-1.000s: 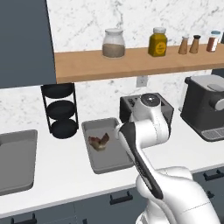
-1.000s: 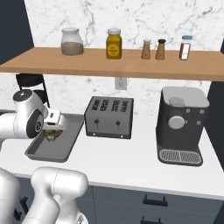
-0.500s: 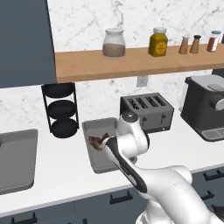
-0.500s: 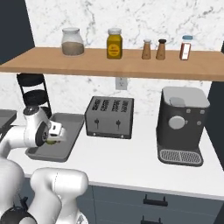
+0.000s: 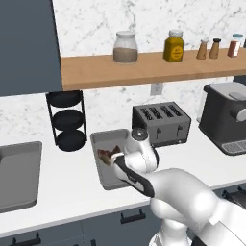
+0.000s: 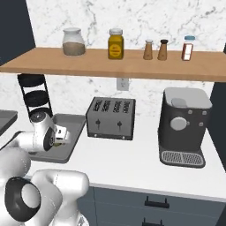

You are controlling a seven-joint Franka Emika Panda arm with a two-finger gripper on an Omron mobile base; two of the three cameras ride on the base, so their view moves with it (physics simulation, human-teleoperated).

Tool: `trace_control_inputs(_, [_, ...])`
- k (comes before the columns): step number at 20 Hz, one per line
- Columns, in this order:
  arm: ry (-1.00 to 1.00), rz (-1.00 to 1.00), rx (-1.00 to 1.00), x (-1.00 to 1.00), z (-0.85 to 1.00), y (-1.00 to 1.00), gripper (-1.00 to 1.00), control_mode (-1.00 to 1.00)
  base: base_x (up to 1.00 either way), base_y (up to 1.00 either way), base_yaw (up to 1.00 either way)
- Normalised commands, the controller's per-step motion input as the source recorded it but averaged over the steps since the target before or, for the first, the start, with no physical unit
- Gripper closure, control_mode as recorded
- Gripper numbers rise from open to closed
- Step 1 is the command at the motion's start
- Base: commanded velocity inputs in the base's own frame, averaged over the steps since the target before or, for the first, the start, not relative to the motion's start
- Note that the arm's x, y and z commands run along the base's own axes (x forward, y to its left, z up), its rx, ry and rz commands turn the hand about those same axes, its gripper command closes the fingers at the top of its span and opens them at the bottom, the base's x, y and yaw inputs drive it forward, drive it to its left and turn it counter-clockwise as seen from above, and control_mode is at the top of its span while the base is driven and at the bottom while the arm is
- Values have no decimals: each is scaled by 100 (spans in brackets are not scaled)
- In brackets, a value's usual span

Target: Place one lime and one steak in each tupperware on the nearby counter, to pack two identical lunches.

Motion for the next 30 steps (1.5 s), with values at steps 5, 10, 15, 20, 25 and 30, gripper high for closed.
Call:
trace_control_inputs(5, [0, -1, 0, 58, -10, 37, -100, -100, 0, 0, 0])
trace_control_inputs(10, [0, -11, 0, 12, 37, 9, -100, -100, 0, 0, 0])
trace_control_inputs(15, [1, -20, 0, -14, 57, -5, -100, -100, 0, 0, 0])
trace_control_inputs(20, [0, -16, 5, -73, 93, -51, -100, -100, 0, 0, 0])
trace_control_inputs(25, [-5, -2, 12, -89, 86, -74, -100, -100, 0, 0, 0])
trace_control_inputs(30, [-6, 0, 10, -83, 57, -70, -100, -100, 0, 0, 0])
